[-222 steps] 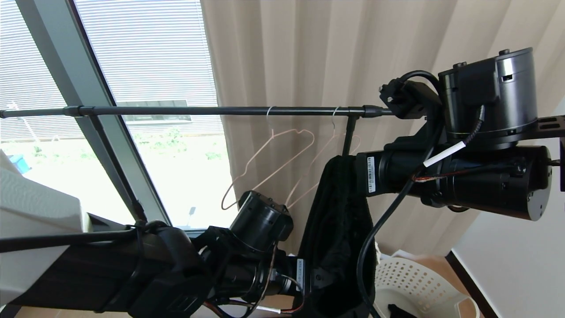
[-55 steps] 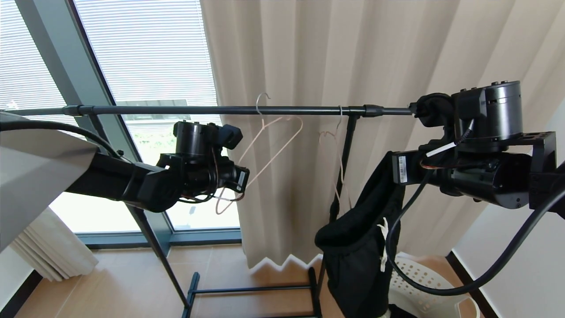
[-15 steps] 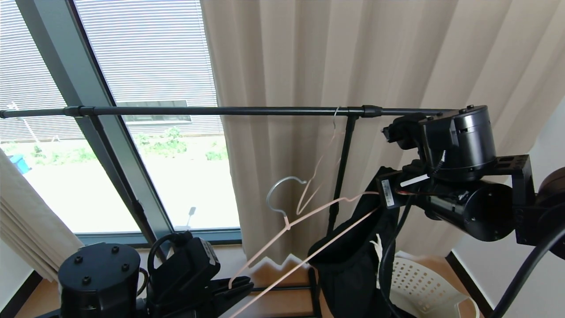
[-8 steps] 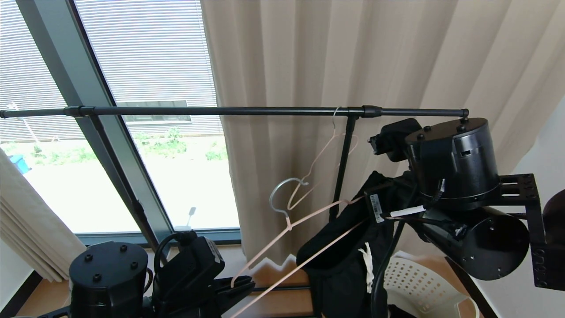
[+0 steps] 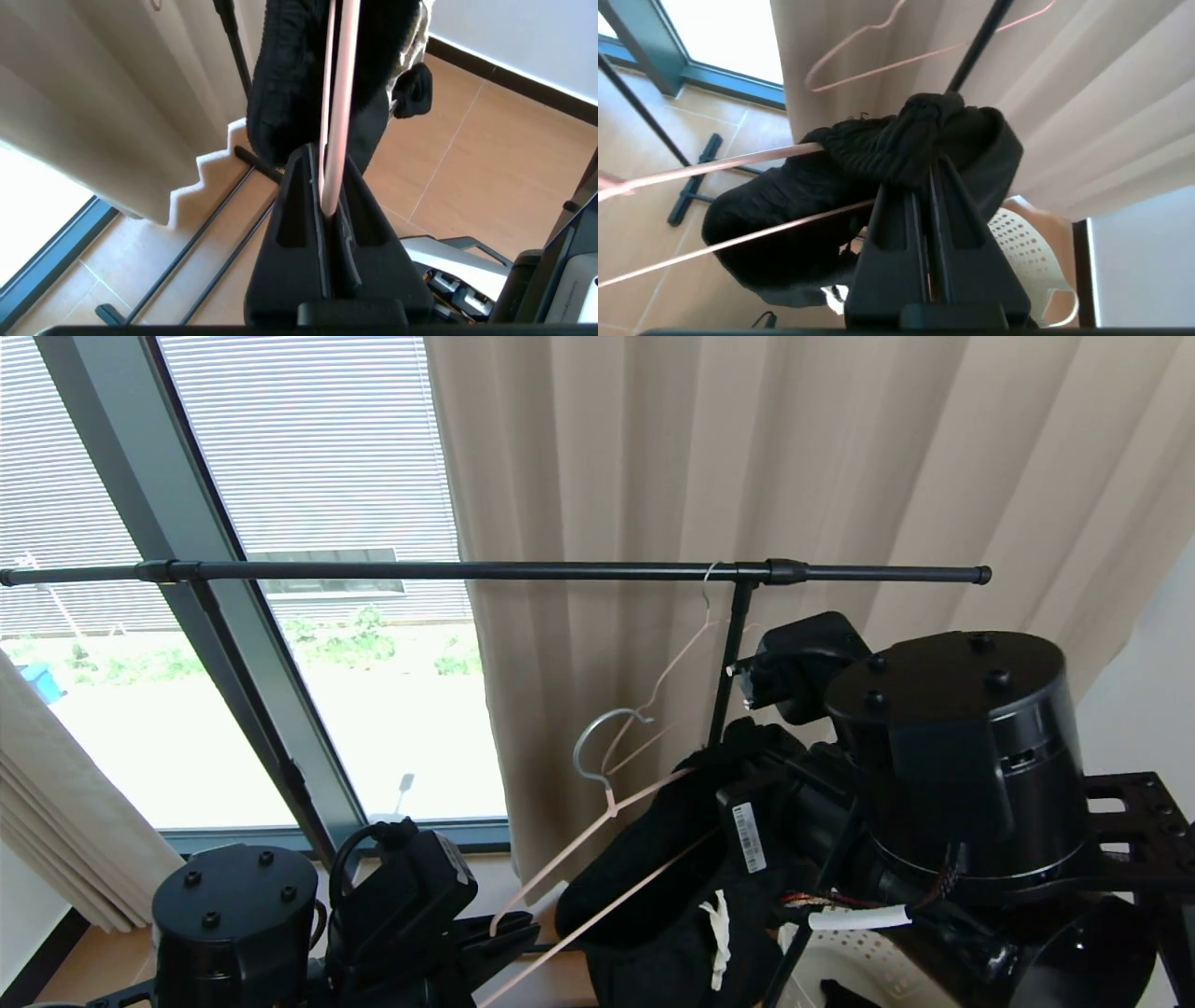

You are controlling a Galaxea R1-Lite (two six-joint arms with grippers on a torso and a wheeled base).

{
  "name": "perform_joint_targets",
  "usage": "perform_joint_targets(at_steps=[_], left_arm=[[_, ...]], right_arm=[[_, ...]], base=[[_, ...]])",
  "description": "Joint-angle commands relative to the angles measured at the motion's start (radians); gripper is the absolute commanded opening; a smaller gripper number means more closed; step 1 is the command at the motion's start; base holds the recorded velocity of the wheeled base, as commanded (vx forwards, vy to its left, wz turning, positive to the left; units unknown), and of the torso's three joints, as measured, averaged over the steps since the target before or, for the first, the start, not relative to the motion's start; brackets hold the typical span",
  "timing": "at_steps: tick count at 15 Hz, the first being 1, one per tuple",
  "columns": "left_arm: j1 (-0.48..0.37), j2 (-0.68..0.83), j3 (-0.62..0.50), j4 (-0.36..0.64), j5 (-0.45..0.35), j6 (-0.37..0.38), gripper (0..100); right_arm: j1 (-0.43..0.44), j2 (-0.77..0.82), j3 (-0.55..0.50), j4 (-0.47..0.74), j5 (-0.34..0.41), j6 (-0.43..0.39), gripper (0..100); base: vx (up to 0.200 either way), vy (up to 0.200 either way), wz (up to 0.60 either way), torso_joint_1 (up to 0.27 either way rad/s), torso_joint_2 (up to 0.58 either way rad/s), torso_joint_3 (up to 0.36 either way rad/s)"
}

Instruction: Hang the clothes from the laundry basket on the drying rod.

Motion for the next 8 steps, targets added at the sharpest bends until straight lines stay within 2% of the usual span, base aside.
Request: perform_joint_targets(at_steps=[1, 8], left_arm=[[0.000, 0.008, -0.003, -0.001, -0.001, -0.006, 0], [-0.002, 0.019, 0.003, -0.024, 0.001, -0.007, 0]], right_arm=[[0.054, 0.008, -0.003, -0.001, 0.000, 0.020, 0], [0.170, 0.019, -0.028, -0.002, 0.007, 0.094, 0]], base=[[0.000, 0.000, 0.00, 0.000, 0.00, 0.000], [0.000, 0.000, 0.00, 0.000, 0.00, 0.000]])
